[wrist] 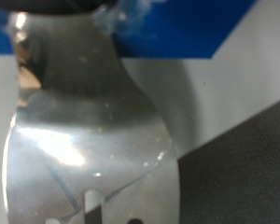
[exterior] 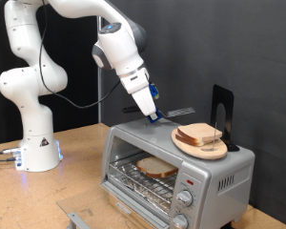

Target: Make a piece of toast with the oven

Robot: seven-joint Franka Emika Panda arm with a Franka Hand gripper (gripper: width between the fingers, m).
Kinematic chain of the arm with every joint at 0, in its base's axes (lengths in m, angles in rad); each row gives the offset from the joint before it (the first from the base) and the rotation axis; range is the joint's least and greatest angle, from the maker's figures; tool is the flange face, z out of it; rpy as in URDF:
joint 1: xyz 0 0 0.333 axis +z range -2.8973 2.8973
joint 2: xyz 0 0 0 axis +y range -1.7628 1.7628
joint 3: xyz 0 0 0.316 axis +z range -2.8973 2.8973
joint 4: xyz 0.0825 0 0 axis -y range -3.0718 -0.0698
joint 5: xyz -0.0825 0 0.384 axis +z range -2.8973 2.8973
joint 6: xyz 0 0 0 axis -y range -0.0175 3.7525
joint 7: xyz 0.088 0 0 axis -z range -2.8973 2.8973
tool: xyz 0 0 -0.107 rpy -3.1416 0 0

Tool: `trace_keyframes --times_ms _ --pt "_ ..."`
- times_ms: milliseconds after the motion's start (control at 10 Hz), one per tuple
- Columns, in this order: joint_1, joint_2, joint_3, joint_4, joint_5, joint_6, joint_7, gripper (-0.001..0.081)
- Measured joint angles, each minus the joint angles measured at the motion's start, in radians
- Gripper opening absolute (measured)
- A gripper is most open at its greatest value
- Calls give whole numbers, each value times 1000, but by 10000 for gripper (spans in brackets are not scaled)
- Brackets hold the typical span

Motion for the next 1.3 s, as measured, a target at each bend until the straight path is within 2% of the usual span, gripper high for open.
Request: trace_keyframes --times_ms 200,300,400,500,600,700,800,1000,1200,1300 --pt "-10 0 -1 -8 -2 6 0 401" --pt "-11 0 -4 -9 -1 8 0 448" --pt "-11 0 -6 -9 0 11 -4 448" --pt "-10 -2 -11 -8 7 14 -15 639" --pt "-9 -8 -19 -3 30 18 -39 639" --pt "-8 -17 -26 3 53 18 -64 771" --pt "-8 -32 -35 11 66 10 -78 798" --pt "-10 -63 -55 20 64 -27 -82 807" --pt "-27 -89 -67 24 23 -87 -75 809" --pt "-26 -87 -66 23 28 -85 -75 809"
